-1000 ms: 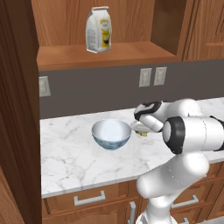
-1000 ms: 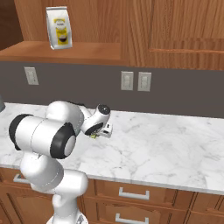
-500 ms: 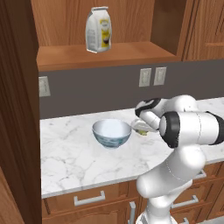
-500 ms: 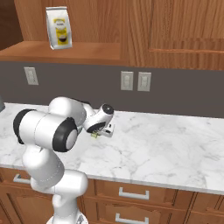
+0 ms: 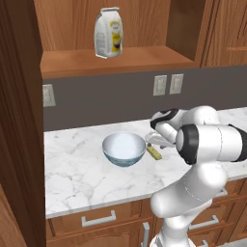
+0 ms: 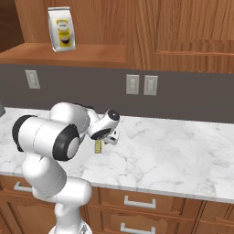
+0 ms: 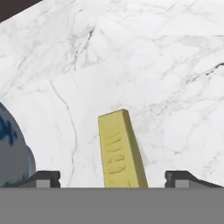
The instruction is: Pick the egg and butter from the fridge and place them by the bowl for mixing.
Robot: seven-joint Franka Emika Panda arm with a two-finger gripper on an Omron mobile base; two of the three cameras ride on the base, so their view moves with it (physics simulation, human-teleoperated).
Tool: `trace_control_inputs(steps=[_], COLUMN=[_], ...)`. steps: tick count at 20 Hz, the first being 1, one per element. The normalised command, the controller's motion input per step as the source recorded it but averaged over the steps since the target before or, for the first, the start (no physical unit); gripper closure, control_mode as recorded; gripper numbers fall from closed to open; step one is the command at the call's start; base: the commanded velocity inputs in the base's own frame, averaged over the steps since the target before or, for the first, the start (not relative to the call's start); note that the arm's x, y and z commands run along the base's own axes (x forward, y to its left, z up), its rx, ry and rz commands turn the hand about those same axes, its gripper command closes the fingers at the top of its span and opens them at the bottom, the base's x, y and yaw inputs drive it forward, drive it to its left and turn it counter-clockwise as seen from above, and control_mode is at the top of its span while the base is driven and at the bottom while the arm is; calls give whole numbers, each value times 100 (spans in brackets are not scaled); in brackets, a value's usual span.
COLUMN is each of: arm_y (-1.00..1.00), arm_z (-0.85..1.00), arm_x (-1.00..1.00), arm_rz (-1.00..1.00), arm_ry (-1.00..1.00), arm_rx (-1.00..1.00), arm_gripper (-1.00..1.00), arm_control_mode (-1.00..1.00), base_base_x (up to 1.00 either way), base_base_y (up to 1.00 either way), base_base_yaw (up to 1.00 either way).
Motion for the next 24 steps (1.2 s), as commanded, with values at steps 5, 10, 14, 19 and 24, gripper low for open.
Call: trace_control_inputs(steps=[5, 10, 14, 19, 24], arm_y=[2, -4, -1, 0, 2], arm_z=[15, 31, 32, 39, 36], arm_x=[-12, -23, -36, -49, -50], arm_rz=[-1, -12, -14, -14, -8], arm_ry=[0, -2, 0, 0, -2], arm_rx=[0, 0, -3, -9, -11], arm_gripper=[-100, -100, -100, -100, -100], arm_control_mode=[-100, -100, -100, -100, -100], base_base_x=[0, 0, 0, 0, 0], base_base_y=[0, 0, 0, 0, 0], base_base_yaw=[0, 0, 0, 0, 0])
